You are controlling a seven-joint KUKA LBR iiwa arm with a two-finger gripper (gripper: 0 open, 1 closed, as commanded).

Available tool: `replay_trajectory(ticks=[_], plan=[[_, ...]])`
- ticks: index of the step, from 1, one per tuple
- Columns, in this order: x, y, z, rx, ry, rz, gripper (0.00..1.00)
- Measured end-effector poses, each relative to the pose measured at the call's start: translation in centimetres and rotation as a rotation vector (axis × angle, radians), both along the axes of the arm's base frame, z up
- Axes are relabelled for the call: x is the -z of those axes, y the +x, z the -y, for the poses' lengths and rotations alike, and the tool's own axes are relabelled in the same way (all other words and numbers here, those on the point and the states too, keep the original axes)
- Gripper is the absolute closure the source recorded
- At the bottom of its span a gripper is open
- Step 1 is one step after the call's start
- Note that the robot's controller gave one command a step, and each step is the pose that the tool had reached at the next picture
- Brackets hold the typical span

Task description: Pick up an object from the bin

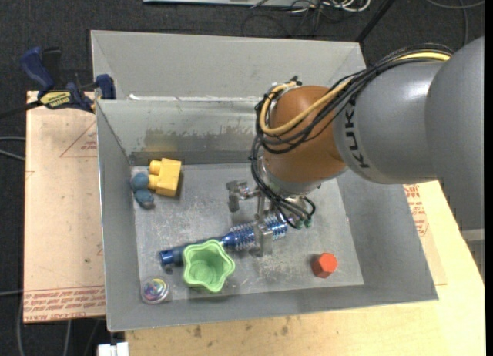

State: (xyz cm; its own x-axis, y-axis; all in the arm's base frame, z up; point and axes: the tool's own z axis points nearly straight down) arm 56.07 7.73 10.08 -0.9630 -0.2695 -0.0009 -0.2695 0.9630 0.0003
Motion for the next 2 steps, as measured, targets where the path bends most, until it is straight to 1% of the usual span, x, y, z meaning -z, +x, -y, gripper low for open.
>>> replay_trajectory(ticks=[1,2], plan=[[-0.2,-0.7,1.0,-0.046,0.0,0.0,0.0],[3.2,-1.4,1.6,0.034,0.001,-0.003,0.0]])
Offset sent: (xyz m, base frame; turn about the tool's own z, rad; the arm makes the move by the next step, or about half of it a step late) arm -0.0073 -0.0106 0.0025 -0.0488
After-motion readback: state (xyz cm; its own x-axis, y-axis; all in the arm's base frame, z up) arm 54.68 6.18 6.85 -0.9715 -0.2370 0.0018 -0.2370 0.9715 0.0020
